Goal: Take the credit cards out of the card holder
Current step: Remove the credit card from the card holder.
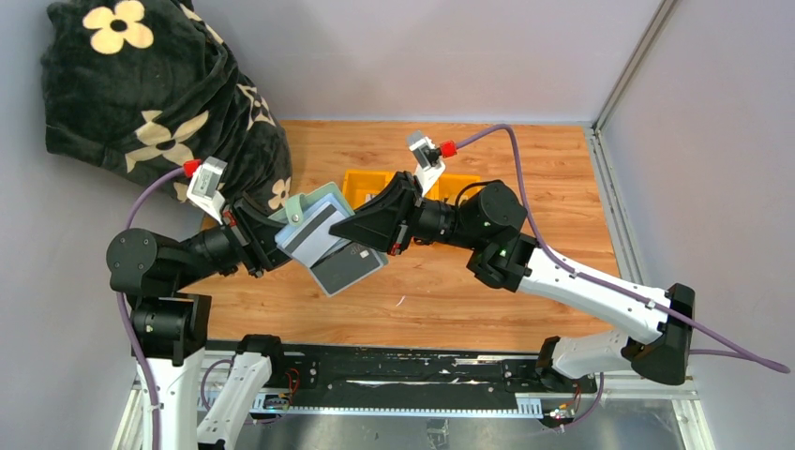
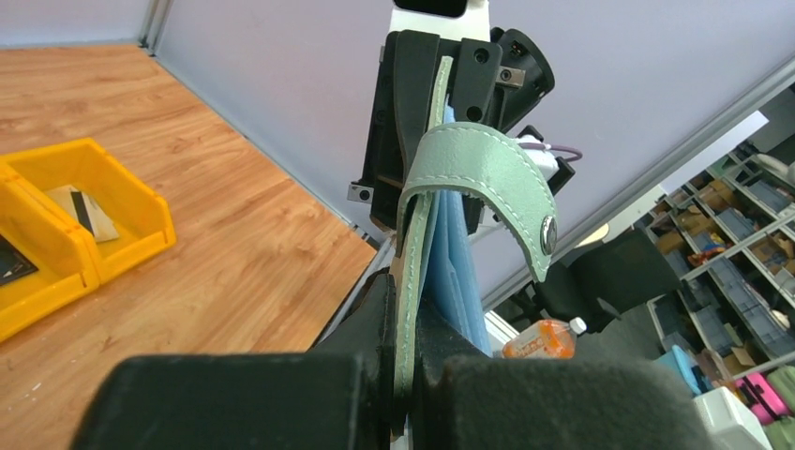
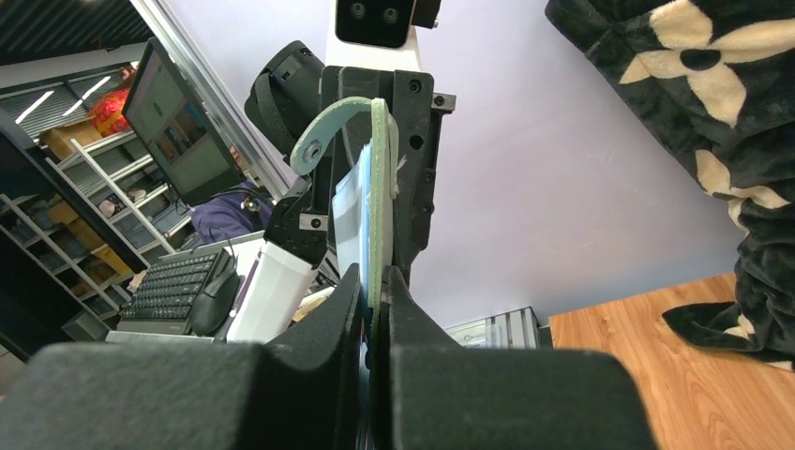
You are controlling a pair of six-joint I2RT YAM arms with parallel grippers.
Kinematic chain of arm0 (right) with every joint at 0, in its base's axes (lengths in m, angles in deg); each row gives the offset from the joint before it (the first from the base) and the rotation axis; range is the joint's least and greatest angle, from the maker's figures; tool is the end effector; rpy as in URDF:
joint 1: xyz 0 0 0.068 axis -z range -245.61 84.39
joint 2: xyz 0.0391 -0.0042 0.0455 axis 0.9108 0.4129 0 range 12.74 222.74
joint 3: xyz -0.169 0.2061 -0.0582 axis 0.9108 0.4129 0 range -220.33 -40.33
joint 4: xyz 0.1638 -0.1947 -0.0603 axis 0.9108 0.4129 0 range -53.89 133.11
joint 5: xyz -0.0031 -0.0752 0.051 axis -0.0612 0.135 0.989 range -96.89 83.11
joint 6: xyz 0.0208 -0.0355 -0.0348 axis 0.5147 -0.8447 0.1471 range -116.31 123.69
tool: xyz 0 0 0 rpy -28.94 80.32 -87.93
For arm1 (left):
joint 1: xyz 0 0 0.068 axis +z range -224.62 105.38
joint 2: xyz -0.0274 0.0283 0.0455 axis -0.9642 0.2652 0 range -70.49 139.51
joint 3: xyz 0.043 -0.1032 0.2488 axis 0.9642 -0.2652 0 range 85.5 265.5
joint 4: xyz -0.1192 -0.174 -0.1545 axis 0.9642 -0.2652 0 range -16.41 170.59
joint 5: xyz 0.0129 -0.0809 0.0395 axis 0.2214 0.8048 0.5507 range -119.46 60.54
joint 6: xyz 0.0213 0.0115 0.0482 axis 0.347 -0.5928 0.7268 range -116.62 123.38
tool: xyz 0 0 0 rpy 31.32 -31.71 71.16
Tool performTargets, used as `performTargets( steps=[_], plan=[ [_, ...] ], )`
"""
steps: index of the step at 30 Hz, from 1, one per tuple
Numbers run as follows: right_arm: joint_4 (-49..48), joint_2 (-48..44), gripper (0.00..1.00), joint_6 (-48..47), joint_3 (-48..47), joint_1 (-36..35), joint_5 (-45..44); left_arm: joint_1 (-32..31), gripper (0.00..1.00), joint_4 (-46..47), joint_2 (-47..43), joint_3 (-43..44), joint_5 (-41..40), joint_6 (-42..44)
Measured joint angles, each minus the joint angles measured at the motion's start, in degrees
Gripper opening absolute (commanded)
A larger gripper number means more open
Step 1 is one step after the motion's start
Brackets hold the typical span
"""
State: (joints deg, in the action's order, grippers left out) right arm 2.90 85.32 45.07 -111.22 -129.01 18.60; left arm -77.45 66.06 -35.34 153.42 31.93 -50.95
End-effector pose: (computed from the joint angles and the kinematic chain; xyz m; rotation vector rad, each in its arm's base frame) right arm 0.1109 0.2555 0.4736 -0.6972 1.0731 1.8429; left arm 0.0627 -0.0344 0.4771 0.3764 1.5536 -1.4614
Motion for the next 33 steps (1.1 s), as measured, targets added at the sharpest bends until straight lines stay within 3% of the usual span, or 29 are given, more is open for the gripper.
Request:
performTargets(
  steps=[4, 13, 17, 20, 22, 26, 33],
  plan=[
    [0.2, -0.2, 0.01, 0.1, 0.3, 0.0, -0.1, 0.0, 0.11, -2.9, 0.0, 1.5, -0.4, 3.0],
    [1.5, -5.0, 0.00, -1.2, 3.7, -0.3, 0.6, 0.0, 0.49, -15.4, 1.3, 13.7, -8.1, 19.1],
    [5.5, -6.5, 0.00, -3.8, 3.9, -0.3, 1.2, 0.0, 0.68, -16.5, 1.5, 15.5, -6.1, 22.5],
    [10.4, -6.5, 0.00, -6.1, 3.8, -0.3, 1.5, 0.0, 0.75, -16.9, 1.5, 13.2, -2.7, 23.3],
    [13.9, -5.9, 0.00, -7.4, 3.1, -0.3, 1.9, 0.0, 0.75, -17.9, 1.5, 10.6, 0.2, 24.0],
    [19.9, -3.5, 0.00, -9.6, -1.0, -0.3, 3.7, 0.0, 0.66, -24.3, 2.1, 7.9, 4.0, 29.8],
    [24.4, 0.9, 0.00, -11.5, -7.7, -0.3, 8.8, 0.0, 0.37, -30.8, 0.7, 5.0, 5.4, 36.7]
  ],
)
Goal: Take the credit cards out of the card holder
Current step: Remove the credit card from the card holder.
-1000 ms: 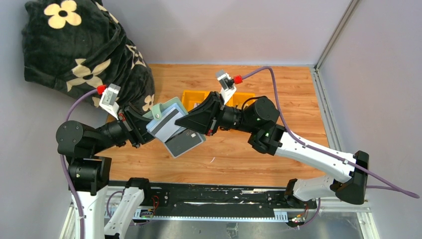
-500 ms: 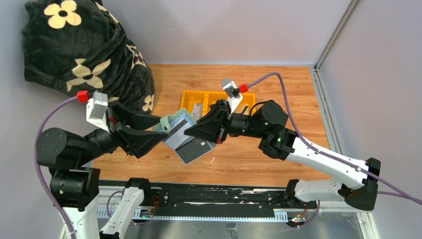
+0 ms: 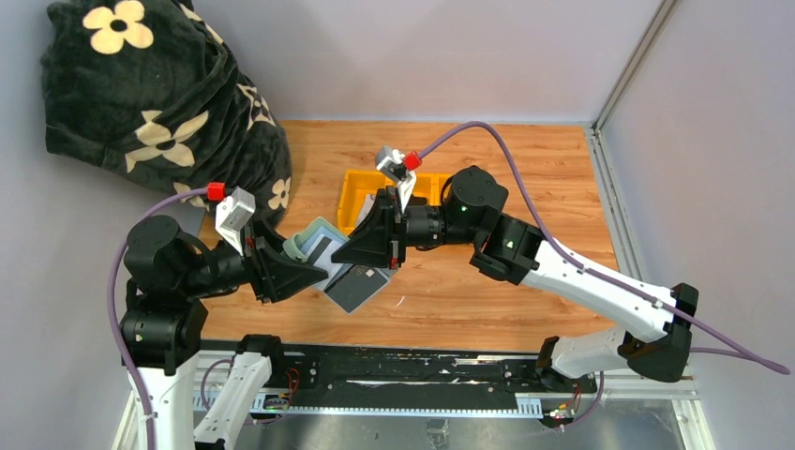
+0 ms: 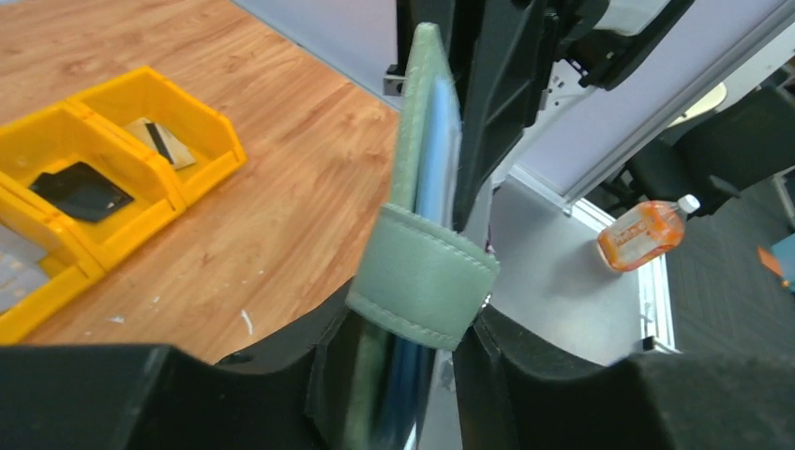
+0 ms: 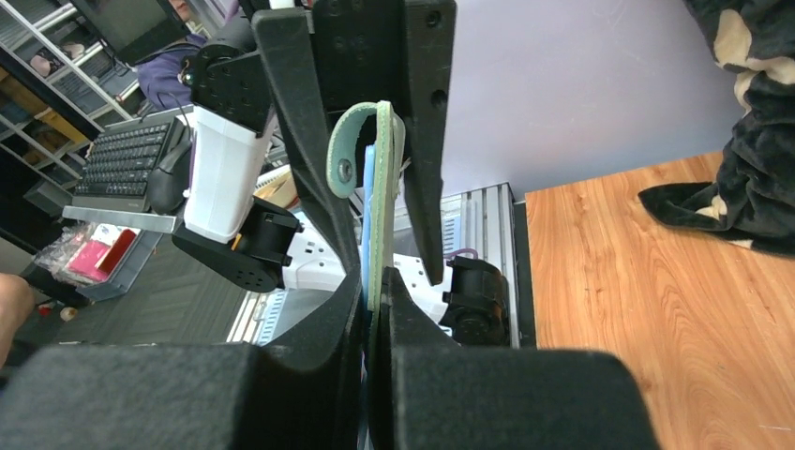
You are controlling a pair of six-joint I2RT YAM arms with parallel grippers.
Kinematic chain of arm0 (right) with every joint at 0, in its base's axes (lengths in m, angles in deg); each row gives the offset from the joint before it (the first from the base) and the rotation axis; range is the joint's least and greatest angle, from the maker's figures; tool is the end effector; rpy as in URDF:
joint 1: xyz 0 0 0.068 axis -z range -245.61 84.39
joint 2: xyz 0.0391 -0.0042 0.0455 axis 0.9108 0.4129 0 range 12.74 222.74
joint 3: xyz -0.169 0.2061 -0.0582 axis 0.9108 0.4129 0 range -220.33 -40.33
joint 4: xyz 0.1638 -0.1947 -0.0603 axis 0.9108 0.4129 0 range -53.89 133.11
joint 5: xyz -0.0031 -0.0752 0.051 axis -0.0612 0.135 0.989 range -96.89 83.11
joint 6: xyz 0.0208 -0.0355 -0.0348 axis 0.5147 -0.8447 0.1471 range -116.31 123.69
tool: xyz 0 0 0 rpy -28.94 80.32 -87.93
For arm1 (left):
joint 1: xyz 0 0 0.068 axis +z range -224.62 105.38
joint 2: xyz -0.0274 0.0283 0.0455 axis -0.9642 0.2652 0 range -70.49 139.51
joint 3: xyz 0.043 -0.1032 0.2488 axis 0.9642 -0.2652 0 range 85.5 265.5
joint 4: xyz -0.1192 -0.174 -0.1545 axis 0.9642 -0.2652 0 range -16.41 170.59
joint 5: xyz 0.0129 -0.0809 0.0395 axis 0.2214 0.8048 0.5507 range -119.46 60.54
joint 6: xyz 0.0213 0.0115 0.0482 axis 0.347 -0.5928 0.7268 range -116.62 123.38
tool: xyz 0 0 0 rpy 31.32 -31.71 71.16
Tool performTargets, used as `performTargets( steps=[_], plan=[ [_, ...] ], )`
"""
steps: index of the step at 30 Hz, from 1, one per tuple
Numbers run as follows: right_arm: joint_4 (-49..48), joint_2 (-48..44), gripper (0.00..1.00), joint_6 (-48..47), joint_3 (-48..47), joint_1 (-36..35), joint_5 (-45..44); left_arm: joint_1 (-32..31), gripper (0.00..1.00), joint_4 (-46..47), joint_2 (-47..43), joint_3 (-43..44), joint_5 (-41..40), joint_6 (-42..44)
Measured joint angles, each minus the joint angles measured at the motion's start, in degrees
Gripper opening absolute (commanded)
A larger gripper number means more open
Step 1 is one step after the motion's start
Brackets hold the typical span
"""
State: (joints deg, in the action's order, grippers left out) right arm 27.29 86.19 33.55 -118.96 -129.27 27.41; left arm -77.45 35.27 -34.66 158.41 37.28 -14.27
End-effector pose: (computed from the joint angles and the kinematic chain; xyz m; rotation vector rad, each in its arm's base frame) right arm 0.1080 0.2632 0.4735 -1.0027 1.2627 1.7154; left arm 0.0509 -0.0353 0.4510 0.6769 1.6526 -1.2443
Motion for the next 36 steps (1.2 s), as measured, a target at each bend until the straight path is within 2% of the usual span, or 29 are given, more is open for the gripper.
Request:
performTargets(
  steps=[4, 7, 11, 14, 16, 19, 25, 27, 28, 30, 32, 33, 35, 36],
  plan=[
    [2.1, 1.2, 0.00, -1.5, -0.7, 0.0, 1.8, 0.0, 0.26, -1.2, -0.8, -0.2, 0.3, 1.0],
    [3.3, 1.6, 0.01, -2.4, -1.3, 0.0, 2.8, 0.0, 0.25, -1.8, -1.0, -0.2, 0.4, 1.1],
    [4.1, 2.0, 0.16, -3.2, -2.4, 0.1, 4.4, 0.0, 0.13, -1.9, -1.0, 0.2, 1.1, 0.7],
    [4.1, 2.4, 0.35, -3.5, -2.7, 0.4, 5.9, 0.0, 0.04, -1.8, -1.2, 0.5, 1.2, -0.2],
    [4.1, 2.9, 0.43, -3.5, -2.8, 0.4, 7.0, 0.0, 0.00, -0.3, -1.6, 0.1, 1.1, -2.4],
    [4.1, 3.1, 0.49, -2.8, -2.8, 0.9, 8.4, 0.0, 0.00, 5.4, -2.4, -1.9, 0.9, -7.7],
    [-1.2, 1.0, 0.45, 0.9, 1.9, 3.4, 11.0, 0.0, 0.00, 16.4, -3.0, -6.1, 0.0, -19.4],
    [-3.5, -0.7, 0.38, 2.3, 4.9, 4.1, 11.4, 0.0, 0.00, 18.3, -2.6, -6.2, 0.0, -22.2],
    [-4.0, -1.2, 0.32, 2.6, 5.6, 4.2, 11.4, 0.0, 0.00, 18.7, -2.5, -6.2, -0.1, -22.8],
    [-4.8, -2.3, 0.19, 3.2, 6.7, 4.5, 11.6, 0.0, 0.07, 19.6, -2.5, -6.2, -0.2, -24.2],
    [-4.9, -2.8, 0.10, 3.6, 6.8, 4.6, 11.6, 0.0, 0.22, 20.3, -2.5, -6.2, -0.5, -25.2],
    [-4.9, -2.8, 0.08, 3.7, 6.8, 4.8, 11.6, -0.1, 0.35, 20.8, -2.6, -6.2, -0.5, -25.7],
    [-3.9, -2.7, 0.05, 3.6, 6.5, 4.9, 12.0, -0.2, 0.47, 21.4, -2.7, -6.2, -1.5, -26.1],
    [-2.6, -2.4, 0.04, 3.5, 5.9, 4.9, 12.3, -0.2, 0.49, 21.7, -2.7, -6.3, -2.1, -27.0]
  ],
)
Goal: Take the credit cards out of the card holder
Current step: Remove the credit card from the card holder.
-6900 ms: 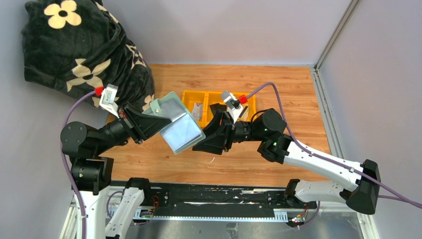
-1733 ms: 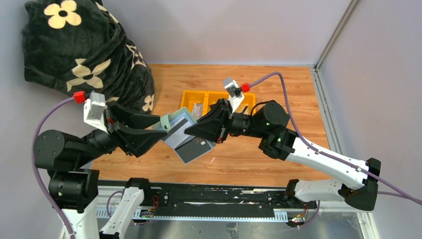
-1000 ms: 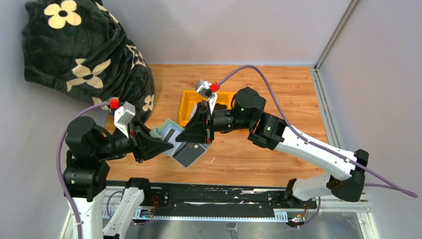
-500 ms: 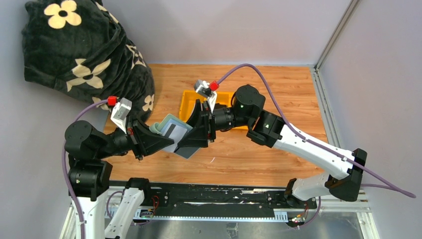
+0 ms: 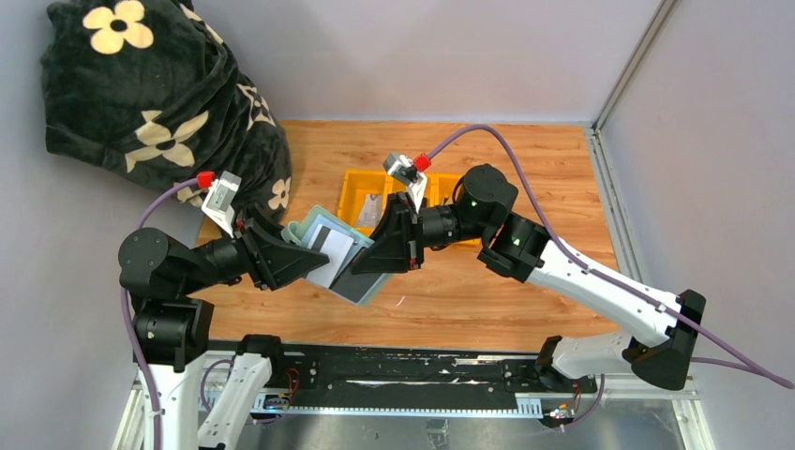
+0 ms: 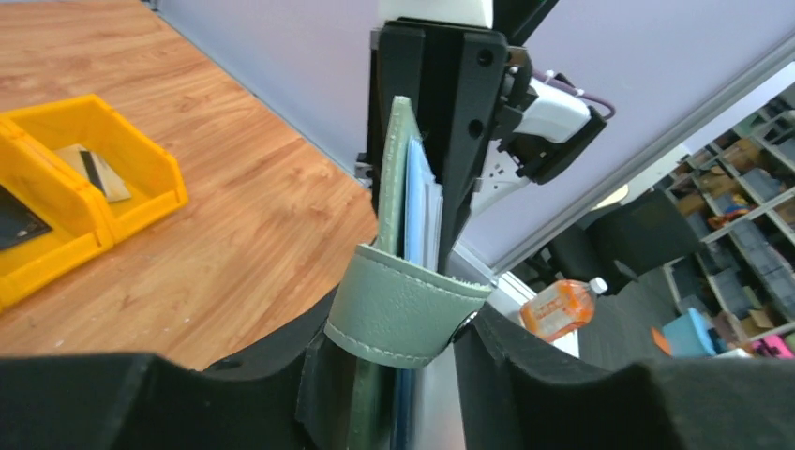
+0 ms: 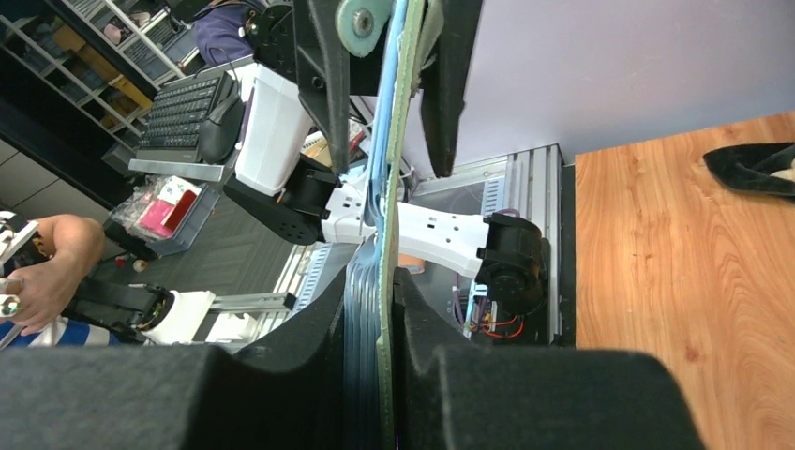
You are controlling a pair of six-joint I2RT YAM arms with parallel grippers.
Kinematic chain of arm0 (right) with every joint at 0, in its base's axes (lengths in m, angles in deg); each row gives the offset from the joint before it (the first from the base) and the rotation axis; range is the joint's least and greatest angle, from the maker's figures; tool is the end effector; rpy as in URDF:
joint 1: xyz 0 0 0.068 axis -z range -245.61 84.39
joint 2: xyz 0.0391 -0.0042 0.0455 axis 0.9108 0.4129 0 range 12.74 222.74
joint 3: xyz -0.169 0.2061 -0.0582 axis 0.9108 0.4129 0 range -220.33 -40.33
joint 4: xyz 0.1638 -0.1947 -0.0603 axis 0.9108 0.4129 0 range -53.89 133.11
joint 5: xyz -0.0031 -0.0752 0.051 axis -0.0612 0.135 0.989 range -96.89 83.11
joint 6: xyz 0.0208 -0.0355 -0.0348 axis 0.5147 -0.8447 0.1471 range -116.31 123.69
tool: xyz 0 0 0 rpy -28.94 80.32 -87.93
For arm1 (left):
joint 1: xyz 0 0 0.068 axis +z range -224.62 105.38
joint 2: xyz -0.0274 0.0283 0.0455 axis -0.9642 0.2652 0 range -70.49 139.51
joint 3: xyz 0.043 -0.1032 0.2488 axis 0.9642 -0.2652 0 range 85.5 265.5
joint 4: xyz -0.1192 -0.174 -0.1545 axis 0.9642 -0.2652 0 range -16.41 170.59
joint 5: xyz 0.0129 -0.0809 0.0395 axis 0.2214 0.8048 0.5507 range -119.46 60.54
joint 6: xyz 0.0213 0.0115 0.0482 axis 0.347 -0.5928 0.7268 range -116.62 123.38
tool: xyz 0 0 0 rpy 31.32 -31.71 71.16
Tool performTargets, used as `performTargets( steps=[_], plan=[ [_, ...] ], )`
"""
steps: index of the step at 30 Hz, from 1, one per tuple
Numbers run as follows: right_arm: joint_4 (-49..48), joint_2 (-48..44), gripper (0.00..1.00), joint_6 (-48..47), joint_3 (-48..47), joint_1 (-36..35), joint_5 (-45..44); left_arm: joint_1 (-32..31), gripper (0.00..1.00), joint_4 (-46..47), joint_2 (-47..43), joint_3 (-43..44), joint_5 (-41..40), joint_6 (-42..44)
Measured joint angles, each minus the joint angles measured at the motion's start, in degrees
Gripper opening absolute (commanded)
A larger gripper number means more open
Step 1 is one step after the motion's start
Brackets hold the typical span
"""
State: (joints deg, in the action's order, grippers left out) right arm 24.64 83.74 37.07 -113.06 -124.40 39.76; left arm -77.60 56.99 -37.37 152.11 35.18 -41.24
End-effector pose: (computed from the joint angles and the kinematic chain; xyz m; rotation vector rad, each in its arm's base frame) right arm 0.1194 0.2469 0.4530 -1.1242 1.2818 1.8092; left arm 0.0564 -0.0352 0.4583 0.4671 1.6143 -1.4218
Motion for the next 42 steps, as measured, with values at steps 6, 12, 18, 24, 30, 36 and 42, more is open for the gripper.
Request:
performTargets(
  steps=[6, 12, 18, 24, 30, 36, 42],
  plan=[
    [4.3, 1.1, 0.01, -0.7, -2.7, 0.0, 2.1, 0.0, 0.37, 1.4, 0.0, -0.9, -1.5, -1.9],
    [6.2, 1.2, 0.12, -1.7, -2.8, 0.0, 2.8, 0.0, 0.15, 2.3, 0.0, -1.0, -1.9, -2.8],
    [6.8, 1.3, 0.54, -2.7, -2.9, 0.1, 2.8, 0.0, 0.01, 2.8, 0.0, -1.0, -1.5, -3.9],
    [8.6, 0.4, 0.63, -3.5, -3.7, 2.5, -0.3, 0.0, 0.00, 3.0, 0.1, -2.4, -2.5, -4.3],
    [7.6, -8.2, 0.63, 0.4, -1.4, 6.8, -13.2, 0.0, 0.00, -0.5, 0.0, -2.4, -8.8, -1.3],
    [-1.4, -9.9, 0.63, 8.4, 1.5, 6.3, -14.8, 0.0, 0.00, -2.2, -0.3, -2.4, -16.4, -0.6],
    [-6.6, -2.3, 0.60, 13.2, 3.4, 3.4, -13.6, 0.0, 0.00, -1.4, -0.7, -2.6, -17.9, -1.8]
  ],
)
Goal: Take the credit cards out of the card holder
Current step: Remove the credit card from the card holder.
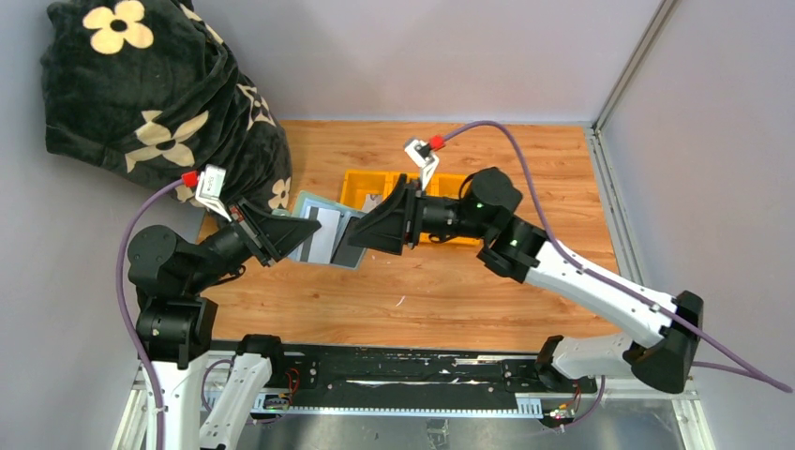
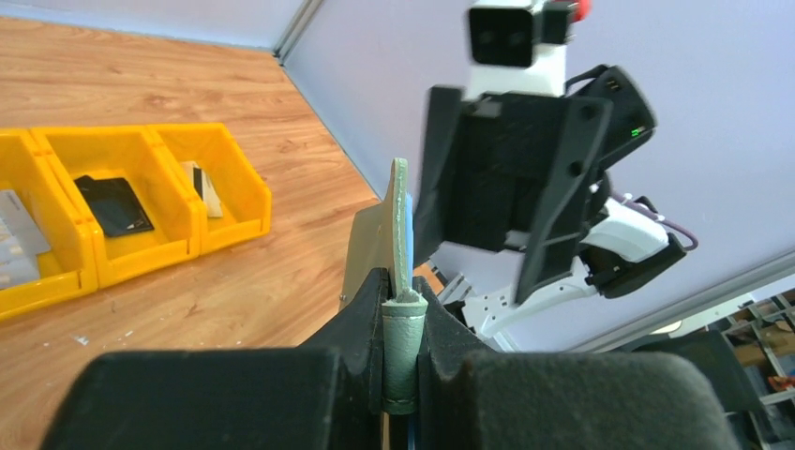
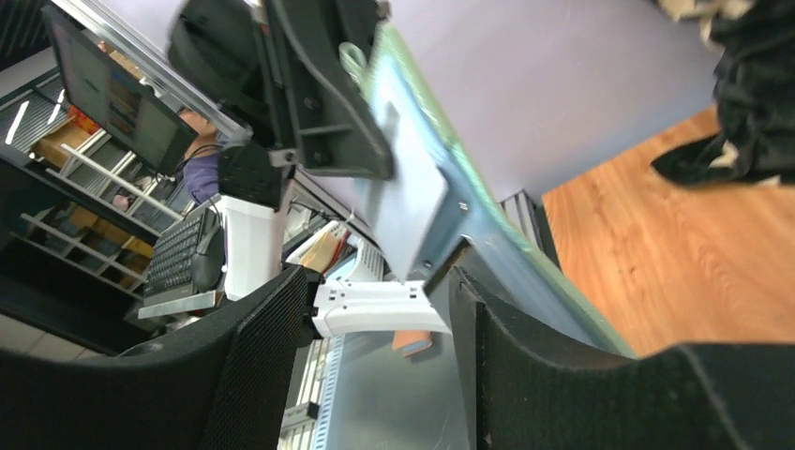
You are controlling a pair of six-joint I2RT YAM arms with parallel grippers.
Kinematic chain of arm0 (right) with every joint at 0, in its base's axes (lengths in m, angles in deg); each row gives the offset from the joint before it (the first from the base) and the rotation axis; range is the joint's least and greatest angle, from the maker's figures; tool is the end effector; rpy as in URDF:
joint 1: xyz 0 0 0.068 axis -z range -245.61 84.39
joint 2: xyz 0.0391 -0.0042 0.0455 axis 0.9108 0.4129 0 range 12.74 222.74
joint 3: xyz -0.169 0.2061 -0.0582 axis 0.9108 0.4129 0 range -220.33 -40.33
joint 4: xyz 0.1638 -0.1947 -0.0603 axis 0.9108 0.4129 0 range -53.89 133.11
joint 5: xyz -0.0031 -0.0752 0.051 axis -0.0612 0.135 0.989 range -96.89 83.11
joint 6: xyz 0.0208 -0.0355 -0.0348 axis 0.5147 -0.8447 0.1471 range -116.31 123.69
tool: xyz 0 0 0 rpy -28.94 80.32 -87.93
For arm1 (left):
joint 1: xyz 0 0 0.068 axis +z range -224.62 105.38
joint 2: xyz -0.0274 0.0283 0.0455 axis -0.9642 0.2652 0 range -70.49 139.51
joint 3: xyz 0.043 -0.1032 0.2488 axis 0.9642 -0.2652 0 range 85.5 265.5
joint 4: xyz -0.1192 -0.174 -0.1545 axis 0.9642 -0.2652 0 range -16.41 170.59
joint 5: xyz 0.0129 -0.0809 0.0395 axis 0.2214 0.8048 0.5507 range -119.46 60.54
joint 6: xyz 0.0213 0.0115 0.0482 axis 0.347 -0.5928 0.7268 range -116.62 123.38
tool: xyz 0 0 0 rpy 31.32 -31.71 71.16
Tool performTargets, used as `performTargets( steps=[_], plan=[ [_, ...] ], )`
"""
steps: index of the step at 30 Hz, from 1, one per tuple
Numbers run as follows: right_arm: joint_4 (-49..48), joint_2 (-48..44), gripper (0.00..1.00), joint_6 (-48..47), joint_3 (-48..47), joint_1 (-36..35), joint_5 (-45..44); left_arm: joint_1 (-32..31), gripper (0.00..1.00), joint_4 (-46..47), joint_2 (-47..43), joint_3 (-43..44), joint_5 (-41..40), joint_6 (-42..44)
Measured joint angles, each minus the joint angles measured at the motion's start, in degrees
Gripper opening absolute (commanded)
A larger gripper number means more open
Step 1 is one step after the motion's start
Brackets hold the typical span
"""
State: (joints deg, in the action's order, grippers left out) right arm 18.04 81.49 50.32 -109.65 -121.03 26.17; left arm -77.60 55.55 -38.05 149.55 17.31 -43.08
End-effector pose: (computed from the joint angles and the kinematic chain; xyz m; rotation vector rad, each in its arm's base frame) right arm 0.1356 0.2309 0.4552 -0.7042 1.3909 1.8291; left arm 0.0709 -0.0297 0.4459 0.1177 1.6289 -1.2665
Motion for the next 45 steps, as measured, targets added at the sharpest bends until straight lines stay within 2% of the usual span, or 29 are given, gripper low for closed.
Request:
performTargets(
  steps=[5, 13, 20, 25, 32, 35, 41, 45],
  plan=[
    [-3.4, 4.7, 0.56, 3.5, 1.1, -0.9, 2.2, 0.0, 0.00, 1.7, -0.1, -0.8, 0.3, -1.4],
    [-10.0, 6.2, 0.55, 6.8, 1.5, -1.2, 4.0, 0.0, 0.00, 5.9, -0.1, -2.4, 2.4, -4.9],
    [-11.9, 7.9, 0.54, 7.7, 1.5, -1.6, 4.3, 0.0, 0.00, 8.2, -0.1, -2.9, 3.0, -7.3],
    [-12.5, 8.5, 0.31, 8.0, 1.5, -2.2, 4.4, 0.0, 0.00, 9.3, -0.2, -2.9, 3.1, -8.3],
    [-19.3, 11.5, 0.11, 13.2, 1.5, -2.8, 5.3, 0.0, 0.09, 11.4, -1.5, -4.0, 2.9, -8.5],
    [-20.2, 11.8, 0.02, 14.3, 1.5, -2.8, 5.5, 0.0, 0.09, 11.8, -1.6, -4.1, 2.9, -8.7],
    [-24.3, 10.8, 0.00, 15.3, 4.0, -3.1, 5.4, 0.0, 0.14, 12.3, -1.6, -4.2, 3.7, -10.2],
    [-26.9, 9.4, 0.00, 15.6, 6.6, -3.4, 5.0, 0.0, 0.13, 13.0, -1.6, -4.4, 5.6, -12.4]
  ],
)
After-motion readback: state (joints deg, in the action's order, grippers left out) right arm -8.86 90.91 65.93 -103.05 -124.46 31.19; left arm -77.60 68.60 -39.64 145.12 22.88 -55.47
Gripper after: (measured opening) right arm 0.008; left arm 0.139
